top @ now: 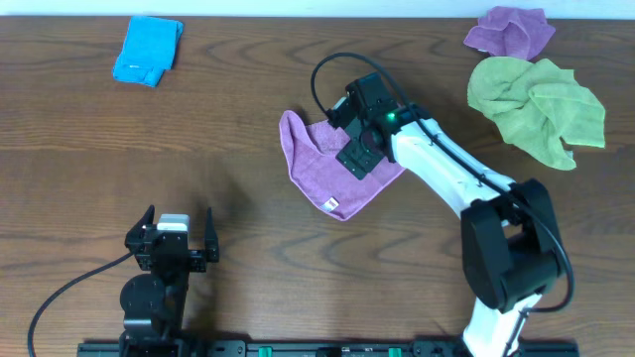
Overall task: Fold the cloth
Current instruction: 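Lower the purple cloth onto the table center with the right gripper, then drag the purple cloth corner upward with the right gripper to spread it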
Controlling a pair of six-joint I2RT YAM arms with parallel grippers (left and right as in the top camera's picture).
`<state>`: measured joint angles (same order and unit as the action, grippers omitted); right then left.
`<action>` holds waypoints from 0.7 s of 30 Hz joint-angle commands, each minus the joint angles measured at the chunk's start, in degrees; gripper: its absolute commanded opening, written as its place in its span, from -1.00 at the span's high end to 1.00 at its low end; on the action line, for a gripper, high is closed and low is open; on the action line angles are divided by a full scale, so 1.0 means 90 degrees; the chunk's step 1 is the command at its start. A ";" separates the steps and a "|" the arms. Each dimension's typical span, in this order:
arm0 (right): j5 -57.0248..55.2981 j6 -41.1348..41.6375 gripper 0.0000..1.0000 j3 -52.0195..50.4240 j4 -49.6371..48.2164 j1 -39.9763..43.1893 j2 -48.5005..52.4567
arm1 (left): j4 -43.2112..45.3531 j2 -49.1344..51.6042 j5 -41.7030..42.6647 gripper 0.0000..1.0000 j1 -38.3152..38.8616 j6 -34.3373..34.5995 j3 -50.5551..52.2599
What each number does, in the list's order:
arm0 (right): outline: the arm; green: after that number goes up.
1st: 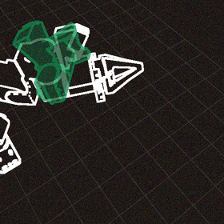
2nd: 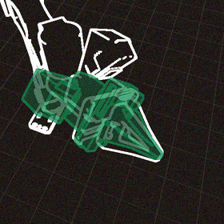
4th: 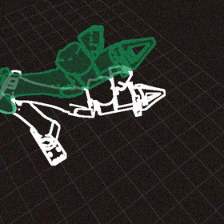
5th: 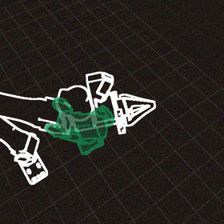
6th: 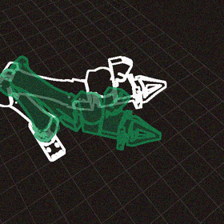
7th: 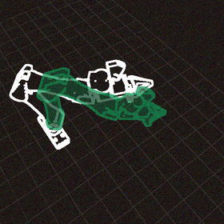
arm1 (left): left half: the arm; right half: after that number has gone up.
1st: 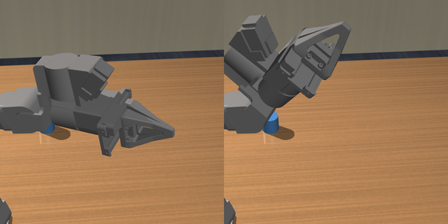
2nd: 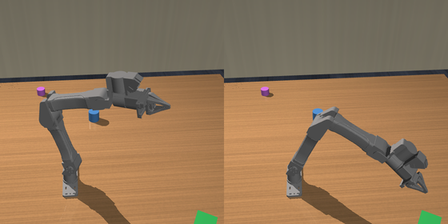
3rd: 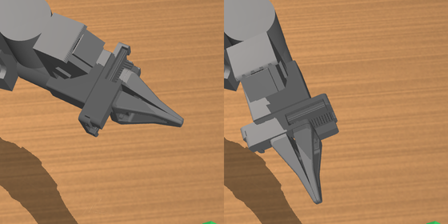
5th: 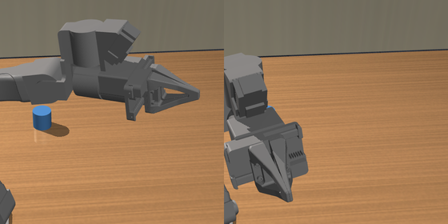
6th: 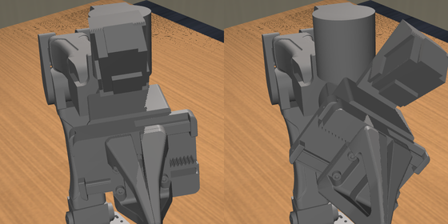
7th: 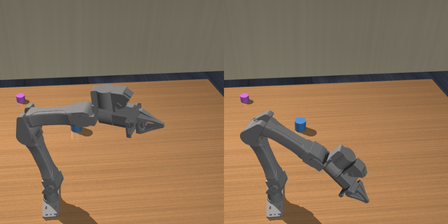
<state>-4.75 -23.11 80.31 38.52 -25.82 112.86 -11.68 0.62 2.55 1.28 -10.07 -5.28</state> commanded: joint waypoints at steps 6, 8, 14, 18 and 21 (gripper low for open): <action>-0.0219 -0.0595 -0.47 0.0051 0.0000 0.0005 0.0204 | -0.0053 -0.0034 -0.0117 -0.90 -0.0027 0.0100 0.0185; -0.0245 -0.0639 -0.35 0.0051 -0.0066 0.0002 0.0299 | -0.0053 -0.0034 -0.0117 -0.90 -0.0027 0.0100 0.0185; -0.0257 -0.0704 -0.23 0.0051 -0.0095 0.0002 0.0510 | -0.0053 -0.0034 -0.0117 -0.90 -0.0027 0.0100 0.0185; -0.0262 -0.0716 -0.05 0.0051 -0.0124 -0.0002 0.0512 | -0.0053 -0.0034 -0.0117 -0.91 -0.0027 0.0100 0.0185; -0.0262 -0.0758 0.61 0.0051 -0.0221 0.0005 0.0525 | -0.0053 -0.0034 -0.0117 -0.90 -0.0027 0.0100 0.0185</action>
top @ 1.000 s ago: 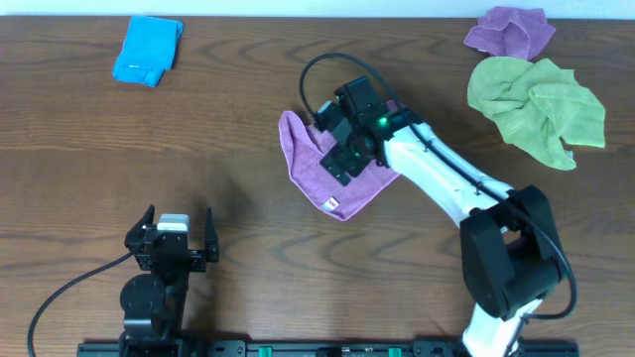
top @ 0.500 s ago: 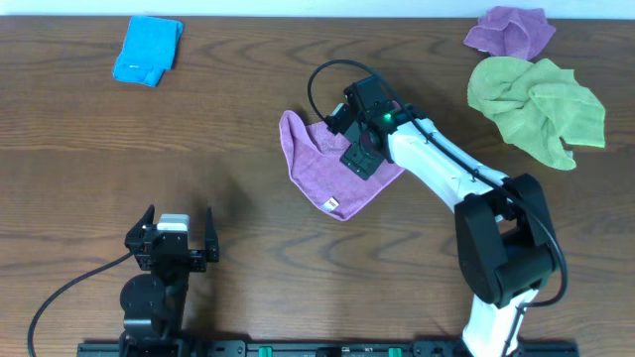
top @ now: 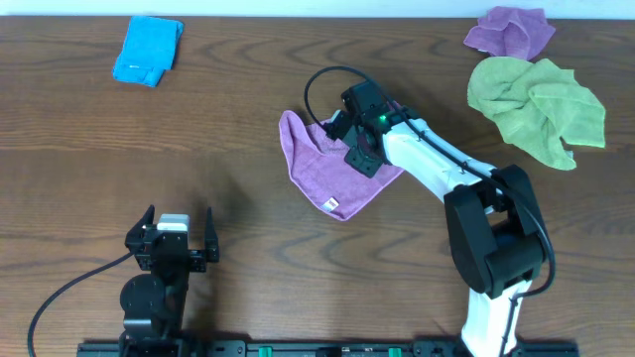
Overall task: Fold the cloth
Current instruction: 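Drag the purple cloth corner upward with the right gripper to spread it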
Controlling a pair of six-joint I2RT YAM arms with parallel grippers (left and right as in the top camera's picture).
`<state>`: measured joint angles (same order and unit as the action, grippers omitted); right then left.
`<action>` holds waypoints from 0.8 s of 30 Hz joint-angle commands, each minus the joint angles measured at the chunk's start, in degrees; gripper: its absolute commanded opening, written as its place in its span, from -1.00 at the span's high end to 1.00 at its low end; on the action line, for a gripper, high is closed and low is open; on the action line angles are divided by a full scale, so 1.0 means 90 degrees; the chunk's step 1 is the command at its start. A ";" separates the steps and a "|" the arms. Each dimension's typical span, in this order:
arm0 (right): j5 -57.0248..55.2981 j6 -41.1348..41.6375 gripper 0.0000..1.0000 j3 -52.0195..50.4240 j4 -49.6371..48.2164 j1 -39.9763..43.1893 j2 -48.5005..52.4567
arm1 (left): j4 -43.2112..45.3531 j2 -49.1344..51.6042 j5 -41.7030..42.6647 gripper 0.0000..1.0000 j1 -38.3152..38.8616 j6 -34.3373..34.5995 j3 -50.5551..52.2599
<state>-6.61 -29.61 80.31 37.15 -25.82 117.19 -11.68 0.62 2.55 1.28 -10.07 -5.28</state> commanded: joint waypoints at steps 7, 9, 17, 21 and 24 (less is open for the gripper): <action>-0.0058 -0.0036 0.97 0.0053 -0.0746 0.0002 0.0056 | -0.0053 -0.0034 -0.0117 -0.90 -0.0027 0.0100 0.0185; -0.0058 -0.0036 0.97 0.0053 -0.0974 -0.0002 0.0056 | -0.0053 -0.0034 -0.0117 -0.91 -0.0027 0.0100 0.0185; -0.0648 -0.0211 0.97 0.0053 -0.2387 -0.0007 0.0056 | -0.0053 -0.0034 -0.0117 -0.90 -0.0027 0.0100 0.0185; -0.1537 -0.0342 0.97 0.0053 -0.3951 0.0010 0.0056 | -0.0053 -0.0034 -0.0117 -0.90 -0.0027 0.0100 0.0185; -0.2720 0.0019 0.49 0.0053 -0.6215 0.0075 0.0056 | -0.0053 -0.0034 -0.0117 -0.90 -0.0027 0.0100 0.0185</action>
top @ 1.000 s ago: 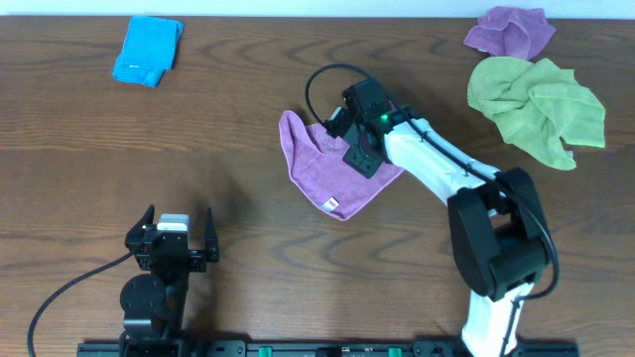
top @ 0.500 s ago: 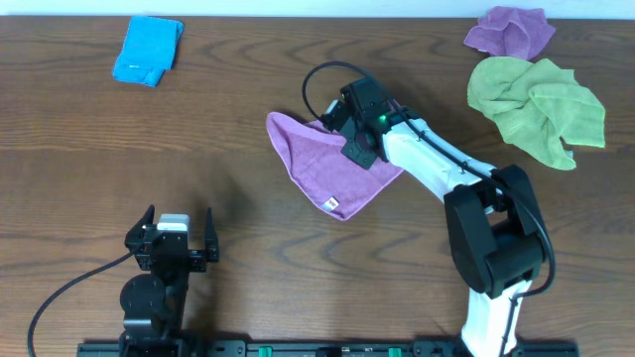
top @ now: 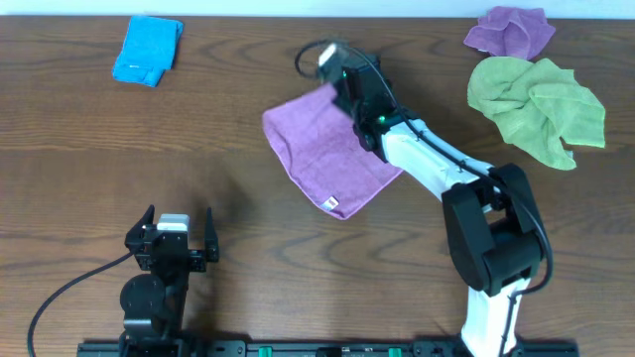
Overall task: Fold the cloth
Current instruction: 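Drag the purple cloth corner upward with the right gripper to spread it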
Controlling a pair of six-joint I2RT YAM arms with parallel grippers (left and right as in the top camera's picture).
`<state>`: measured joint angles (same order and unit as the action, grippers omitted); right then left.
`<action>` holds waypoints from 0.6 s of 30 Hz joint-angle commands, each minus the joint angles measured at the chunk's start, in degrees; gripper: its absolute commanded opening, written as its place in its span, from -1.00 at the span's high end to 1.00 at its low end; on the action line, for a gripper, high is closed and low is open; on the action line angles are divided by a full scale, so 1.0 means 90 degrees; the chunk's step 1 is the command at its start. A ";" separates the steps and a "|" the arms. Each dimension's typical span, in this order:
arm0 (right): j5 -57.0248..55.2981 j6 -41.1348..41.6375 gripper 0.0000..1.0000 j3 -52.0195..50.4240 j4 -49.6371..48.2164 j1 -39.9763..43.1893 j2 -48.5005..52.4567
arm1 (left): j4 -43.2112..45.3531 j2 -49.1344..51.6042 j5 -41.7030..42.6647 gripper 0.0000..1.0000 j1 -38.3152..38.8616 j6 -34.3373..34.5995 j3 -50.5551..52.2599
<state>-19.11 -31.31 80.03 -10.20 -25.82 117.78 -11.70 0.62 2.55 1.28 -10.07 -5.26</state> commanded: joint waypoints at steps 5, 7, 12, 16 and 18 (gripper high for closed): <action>-0.1404 0.0542 -0.98 0.0097 -0.1938 0.0197 -0.0012 | -0.0051 -0.0034 -0.0117 -0.90 -0.0027 0.0100 0.0182; -0.1375 0.0544 -0.99 0.0097 -0.1486 0.0197 -0.0012 | -0.0051 -0.0034 -0.0117 -0.90 -0.0027 0.0100 0.0182; -0.1183 0.0544 -0.99 0.0097 -0.0267 0.0189 -0.0012 | -0.0051 -0.0034 -0.0117 -0.90 -0.0027 0.0100 0.0182; -0.1243 0.0546 -0.99 0.0097 0.0525 0.0211 -0.0012 | -0.0051 -0.0034 -0.0117 -0.90 -0.0027 0.0100 0.0182; -0.1399 0.0551 -0.99 0.0097 0.0840 0.0214 -0.0012 | -0.0051 -0.0034 -0.0117 -0.91 -0.0027 0.0100 0.0182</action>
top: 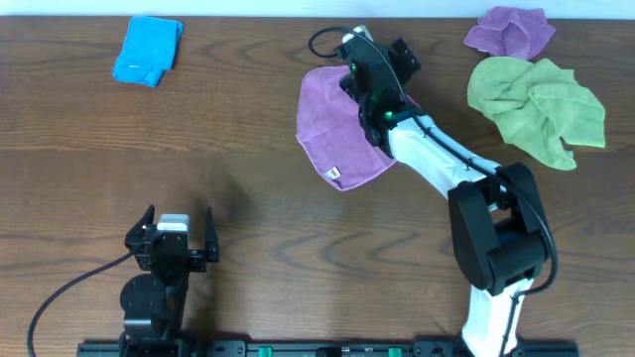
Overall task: Fold the cloth
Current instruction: 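Drag the purple cloth corner upward with the right gripper to spread it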
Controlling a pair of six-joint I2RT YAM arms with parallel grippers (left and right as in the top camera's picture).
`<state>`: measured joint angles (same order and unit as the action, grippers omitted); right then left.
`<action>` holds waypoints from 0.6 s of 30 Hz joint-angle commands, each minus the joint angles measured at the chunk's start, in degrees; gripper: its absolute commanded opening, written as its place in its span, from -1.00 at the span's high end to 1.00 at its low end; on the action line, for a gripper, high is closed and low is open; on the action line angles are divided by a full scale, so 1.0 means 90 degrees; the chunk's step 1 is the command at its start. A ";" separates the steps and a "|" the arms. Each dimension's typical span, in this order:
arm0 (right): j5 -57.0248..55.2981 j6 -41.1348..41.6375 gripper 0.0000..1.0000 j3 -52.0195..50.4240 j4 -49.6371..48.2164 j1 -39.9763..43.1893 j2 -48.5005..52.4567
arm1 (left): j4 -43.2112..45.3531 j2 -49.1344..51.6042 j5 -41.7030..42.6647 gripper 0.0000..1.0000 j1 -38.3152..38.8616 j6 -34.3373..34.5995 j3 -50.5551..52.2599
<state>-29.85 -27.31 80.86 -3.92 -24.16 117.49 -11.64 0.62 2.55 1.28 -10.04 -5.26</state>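
Note:
A purple cloth [332, 129] lies in the middle of the table, its near corner with a white tag flat on the wood. Its far edge is raised and bunched at my right gripper [349, 77], which is shut on that edge and held above the table. The right arm reaches in from the front right. My left gripper [179, 230] sits near the front left, open and with nothing in it, far from the cloth.
A folded blue cloth [147, 50] lies at the far left. A crumpled green cloth [536, 104] and a smaller crumpled purple cloth [511, 30] lie at the far right. The wooden table [228, 149] is bare between them.
My right gripper has moved a little to the right with the cloth's far edge. The cloth's left side has drawn in rightward and the cloth looks narrower. The left arm is unchanged.
At first my right gripper was low over the middle of the rumpled purple cloth. Then it was at the cloth's far part. Later it held the far edge up with the cloth spread wide to the left. Now the edge is held further right.

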 commanded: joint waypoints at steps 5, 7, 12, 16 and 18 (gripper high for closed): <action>-0.0372 0.0282 -0.99 0.0005 -0.0036 0.0369 0.0022 | -0.0058 -0.0034 -0.0117 -0.90 -0.0027 0.0097 0.0182; -0.0301 0.0930 -0.99 0.0005 -0.0119 0.0573 0.0022 | -0.0058 -0.0034 -0.0117 -0.91 -0.0027 0.0097 0.0182; 0.0376 0.1530 -0.99 0.0022 -0.0134 0.0991 0.0017 | -0.0058 -0.0034 -0.0117 -0.90 -0.0027 0.0097 0.0182; 0.0760 0.1583 -0.99 0.0063 -0.0194 0.1214 0.0019 | -0.0058 -0.0034 -0.0117 -0.90 -0.0027 0.0097 0.0182; 0.0656 0.1950 -0.98 0.0063 -0.0187 0.1282 0.0019 | -0.0058 -0.0034 -0.0117 -0.90 -0.0027 0.0097 0.0182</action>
<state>-25.08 -14.83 80.86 -5.54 -13.19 117.60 -11.62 0.62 2.52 1.28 -10.04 -5.26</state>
